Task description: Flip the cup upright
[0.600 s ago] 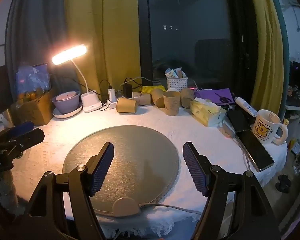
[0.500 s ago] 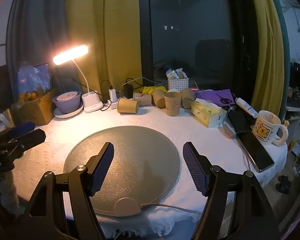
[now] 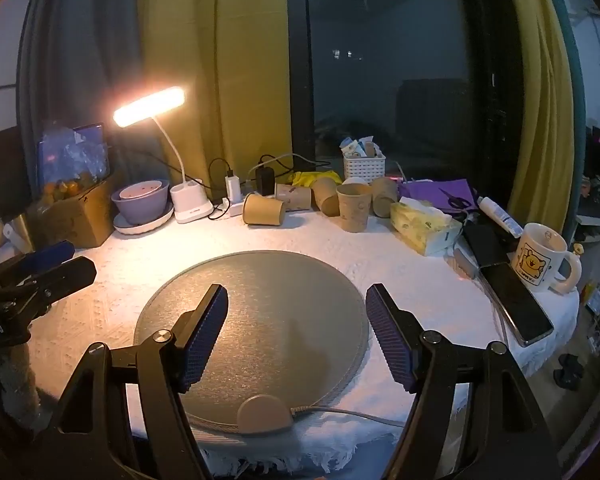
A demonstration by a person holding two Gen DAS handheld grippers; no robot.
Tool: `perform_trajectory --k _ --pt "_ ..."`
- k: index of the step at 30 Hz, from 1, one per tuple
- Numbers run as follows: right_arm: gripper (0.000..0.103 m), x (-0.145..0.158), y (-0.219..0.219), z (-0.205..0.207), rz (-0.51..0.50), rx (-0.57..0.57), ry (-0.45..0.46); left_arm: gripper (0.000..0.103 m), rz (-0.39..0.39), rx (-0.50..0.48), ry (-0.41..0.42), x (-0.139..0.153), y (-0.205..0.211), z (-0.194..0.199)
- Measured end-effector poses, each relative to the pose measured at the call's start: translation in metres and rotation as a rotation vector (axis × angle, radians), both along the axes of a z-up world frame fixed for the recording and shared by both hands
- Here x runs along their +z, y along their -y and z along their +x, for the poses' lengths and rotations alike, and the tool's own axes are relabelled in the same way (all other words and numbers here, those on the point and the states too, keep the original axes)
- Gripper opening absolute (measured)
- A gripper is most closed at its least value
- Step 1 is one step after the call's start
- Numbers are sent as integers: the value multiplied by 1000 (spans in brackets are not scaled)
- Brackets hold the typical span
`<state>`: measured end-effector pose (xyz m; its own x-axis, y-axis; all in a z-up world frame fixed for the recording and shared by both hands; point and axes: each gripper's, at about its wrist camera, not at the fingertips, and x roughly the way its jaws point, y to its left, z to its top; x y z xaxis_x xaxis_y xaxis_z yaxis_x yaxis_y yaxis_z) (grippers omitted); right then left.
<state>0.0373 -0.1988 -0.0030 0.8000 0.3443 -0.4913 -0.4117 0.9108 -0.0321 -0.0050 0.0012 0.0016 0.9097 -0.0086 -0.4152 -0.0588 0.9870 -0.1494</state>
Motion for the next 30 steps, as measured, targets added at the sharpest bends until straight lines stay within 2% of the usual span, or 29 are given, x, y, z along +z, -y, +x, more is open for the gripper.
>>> perform_trajectory --k 30 --pt "75 1 -5 -2 -5 5 1 89 -6 7 -2 0 1 0"
